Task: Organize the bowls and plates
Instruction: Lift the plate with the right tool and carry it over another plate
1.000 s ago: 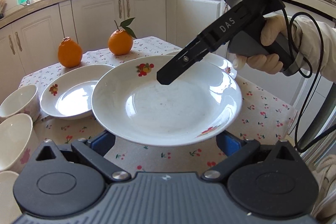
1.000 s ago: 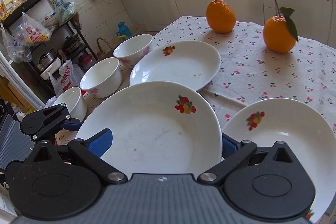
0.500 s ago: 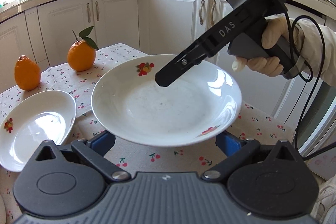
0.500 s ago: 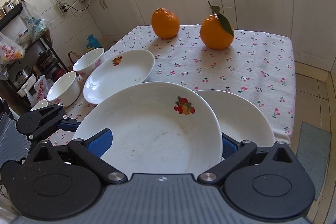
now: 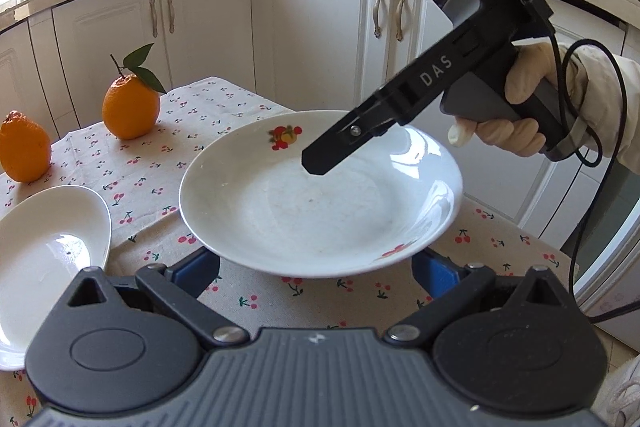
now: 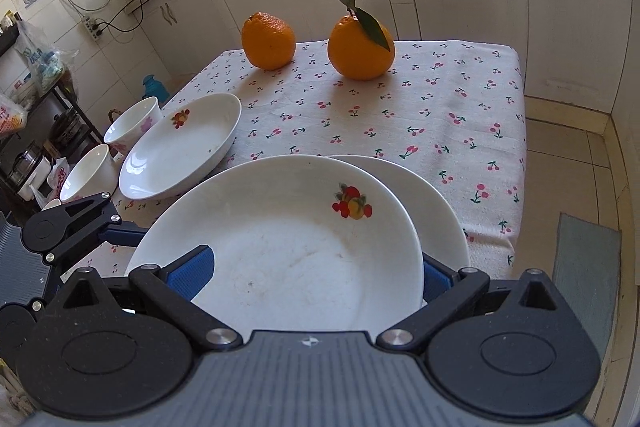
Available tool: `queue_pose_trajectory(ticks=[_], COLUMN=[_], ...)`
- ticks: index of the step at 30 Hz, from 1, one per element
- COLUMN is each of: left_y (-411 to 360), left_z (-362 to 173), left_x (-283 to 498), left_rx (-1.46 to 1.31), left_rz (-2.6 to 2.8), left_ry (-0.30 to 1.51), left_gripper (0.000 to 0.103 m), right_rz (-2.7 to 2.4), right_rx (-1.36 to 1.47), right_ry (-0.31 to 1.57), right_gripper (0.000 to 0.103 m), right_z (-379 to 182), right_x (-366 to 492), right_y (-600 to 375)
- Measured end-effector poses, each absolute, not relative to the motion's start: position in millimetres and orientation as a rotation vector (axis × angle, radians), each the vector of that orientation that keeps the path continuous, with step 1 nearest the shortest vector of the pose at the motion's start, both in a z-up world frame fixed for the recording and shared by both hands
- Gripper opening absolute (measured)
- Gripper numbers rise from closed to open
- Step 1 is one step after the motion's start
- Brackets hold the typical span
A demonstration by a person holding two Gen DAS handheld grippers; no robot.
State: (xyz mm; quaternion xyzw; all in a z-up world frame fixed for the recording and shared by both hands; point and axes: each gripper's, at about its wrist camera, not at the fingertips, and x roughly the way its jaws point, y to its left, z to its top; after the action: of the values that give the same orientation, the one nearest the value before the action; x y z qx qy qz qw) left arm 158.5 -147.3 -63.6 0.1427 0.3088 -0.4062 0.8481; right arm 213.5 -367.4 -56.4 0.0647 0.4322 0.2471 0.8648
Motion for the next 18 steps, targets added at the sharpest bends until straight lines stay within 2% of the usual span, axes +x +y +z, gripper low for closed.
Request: queue_pose_trajectory(ticks=[18], left_y=[-154], left_z=[-71], left_x=[172], left_rx=[0.3], left_rz=[-0.867], left_ry=[0.657], left_gripper=[0.102], right_rz=[0.477], right_rx=[0.138], right_ry=[0.911], right_gripper=[0.103], right_z=[-55], right_x=[206], right_y=[-379])
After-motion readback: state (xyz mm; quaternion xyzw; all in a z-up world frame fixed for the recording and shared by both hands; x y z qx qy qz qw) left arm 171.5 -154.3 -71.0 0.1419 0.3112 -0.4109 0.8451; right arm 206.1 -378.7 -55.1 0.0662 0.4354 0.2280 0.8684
